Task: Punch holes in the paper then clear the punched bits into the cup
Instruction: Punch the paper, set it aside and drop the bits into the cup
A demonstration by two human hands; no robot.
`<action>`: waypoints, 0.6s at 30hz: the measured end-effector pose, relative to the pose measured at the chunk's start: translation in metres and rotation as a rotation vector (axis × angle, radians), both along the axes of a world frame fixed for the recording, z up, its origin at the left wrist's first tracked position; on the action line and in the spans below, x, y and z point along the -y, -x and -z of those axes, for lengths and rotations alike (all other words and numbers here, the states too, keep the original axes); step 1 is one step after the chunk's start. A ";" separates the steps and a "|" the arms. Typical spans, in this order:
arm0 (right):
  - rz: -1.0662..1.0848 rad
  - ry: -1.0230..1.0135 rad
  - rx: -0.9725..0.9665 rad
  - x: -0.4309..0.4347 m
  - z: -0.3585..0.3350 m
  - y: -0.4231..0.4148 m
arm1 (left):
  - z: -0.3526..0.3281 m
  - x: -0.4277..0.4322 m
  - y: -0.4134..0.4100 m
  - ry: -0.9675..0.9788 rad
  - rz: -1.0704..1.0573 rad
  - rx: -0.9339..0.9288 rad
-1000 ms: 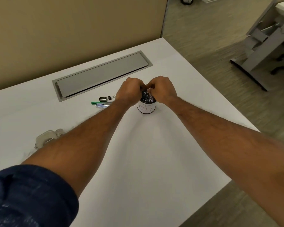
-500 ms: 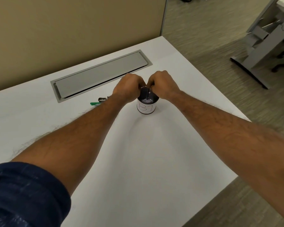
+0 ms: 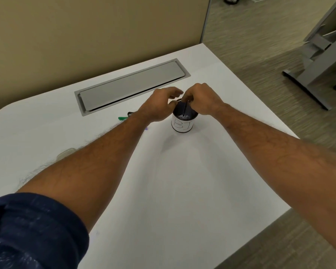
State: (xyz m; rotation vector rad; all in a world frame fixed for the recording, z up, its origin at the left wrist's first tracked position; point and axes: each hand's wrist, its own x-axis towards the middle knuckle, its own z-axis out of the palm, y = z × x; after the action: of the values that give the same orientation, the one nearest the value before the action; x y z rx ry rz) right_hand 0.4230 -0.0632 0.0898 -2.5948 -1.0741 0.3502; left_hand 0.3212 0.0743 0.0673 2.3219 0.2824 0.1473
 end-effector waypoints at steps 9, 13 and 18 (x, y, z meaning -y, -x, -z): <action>0.390 -0.841 -1.205 0.026 -0.007 0.023 | 0.001 0.002 0.077 0.561 -0.157 0.063; 0.401 -0.897 -1.451 0.035 0.005 0.069 | 0.010 0.009 0.129 0.871 -0.301 0.092; 0.435 -0.814 -1.540 0.028 0.025 0.149 | 0.023 0.019 0.209 0.933 -0.362 0.109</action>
State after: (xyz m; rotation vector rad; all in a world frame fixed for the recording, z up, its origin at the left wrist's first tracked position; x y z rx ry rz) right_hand 0.2738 -0.0913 0.0645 -1.1147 -0.0034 1.1650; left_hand 0.1120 0.0557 0.0448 1.3223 0.5726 0.2544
